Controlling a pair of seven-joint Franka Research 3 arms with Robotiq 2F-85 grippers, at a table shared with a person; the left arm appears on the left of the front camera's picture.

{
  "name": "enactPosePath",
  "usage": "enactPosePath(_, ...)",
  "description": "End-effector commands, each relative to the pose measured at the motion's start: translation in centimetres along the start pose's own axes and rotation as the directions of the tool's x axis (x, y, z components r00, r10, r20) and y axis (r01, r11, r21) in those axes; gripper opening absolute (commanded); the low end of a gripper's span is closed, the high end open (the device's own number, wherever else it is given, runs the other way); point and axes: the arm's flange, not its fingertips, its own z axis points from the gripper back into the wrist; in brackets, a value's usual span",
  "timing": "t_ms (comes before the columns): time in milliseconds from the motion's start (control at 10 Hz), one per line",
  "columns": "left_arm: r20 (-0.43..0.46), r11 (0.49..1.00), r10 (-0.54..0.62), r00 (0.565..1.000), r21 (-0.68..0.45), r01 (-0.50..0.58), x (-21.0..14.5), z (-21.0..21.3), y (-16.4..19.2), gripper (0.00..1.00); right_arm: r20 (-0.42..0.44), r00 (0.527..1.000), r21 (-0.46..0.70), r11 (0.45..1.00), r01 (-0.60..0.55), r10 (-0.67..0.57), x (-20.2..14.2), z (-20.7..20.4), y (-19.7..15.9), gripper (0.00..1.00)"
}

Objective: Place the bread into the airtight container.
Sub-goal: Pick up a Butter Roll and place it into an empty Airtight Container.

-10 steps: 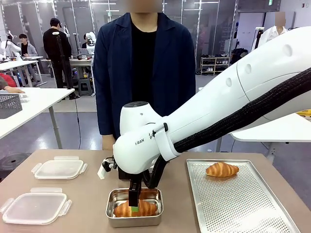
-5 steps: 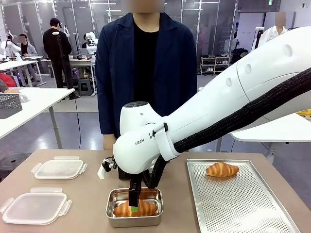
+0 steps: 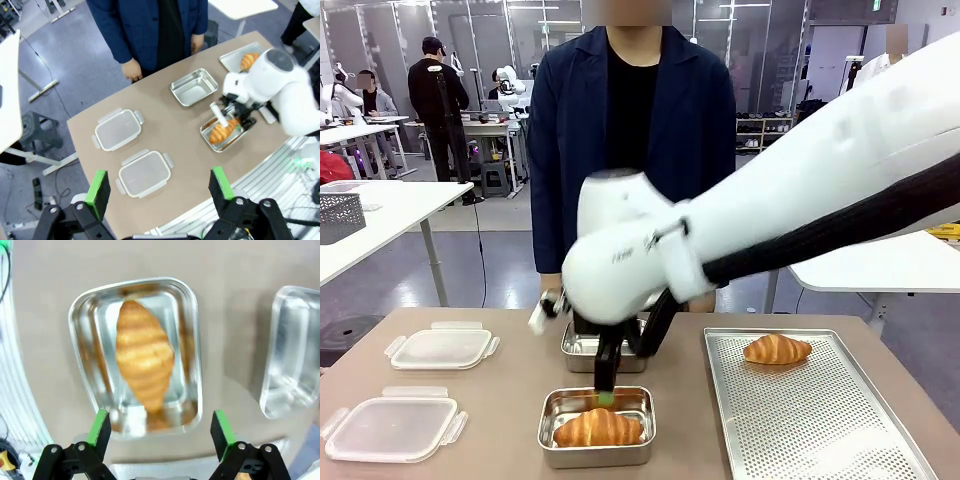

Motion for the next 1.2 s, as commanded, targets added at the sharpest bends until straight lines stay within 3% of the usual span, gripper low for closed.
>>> enactPosePath(0, 0.003, 1.000, -0.003, 1.000, -0.008, 0.003, 0.0, 0.0, 0.0, 1.00, 0.037, 0.996, 0.016, 0.997, 0.075, -0.075, -6.7, 6.4, 0.7, 1.00)
enactPosePath(300, 0.003, 1.000, -0.003, 1.000, -0.008, 0.003, 0.0, 0.0, 0.0, 1.00, 0.144, 0.965, 0.006, 0.975, 0.222, -0.221, -17.1, 11.1, 0.3, 1.00)
enactPosePath(500, 0.003, 1.000, -0.003, 1.000, -0.008, 0.003, 0.0, 0.0, 0.0, 1.00, 0.180, 0.931, -0.001, 0.946, 0.324, -0.319, -24.1, 11.9, -0.4, 1.00)
enactPosePath(700, 0.003, 1.000, -0.003, 1.000, -0.008, 0.003, 0.0, 0.0, 0.0, 1.00, 0.150, 0.963, -0.050, 0.971, 0.233, -0.223, -29.5, 11.2, -0.9, 1.00)
enactPosePath(1000, 0.003, 1.000, -0.003, 1.000, -0.008, 0.003, 0.0, 0.0, 0.0, 1.00, 0.202, 0.968, -0.050, 0.986, 0.162, -0.149, -34.4, 8.1, -0.7, 1.00)
enactPosePath(1100, 0.003, 1.000, -0.003, 1.000, -0.008, 0.003, 0.0, 0.0, 0.0, 1.00, 0.156, 0.963, -0.031, 0.973, 0.228, -0.221, -32.4, 10.0, -1.0, 1.00)
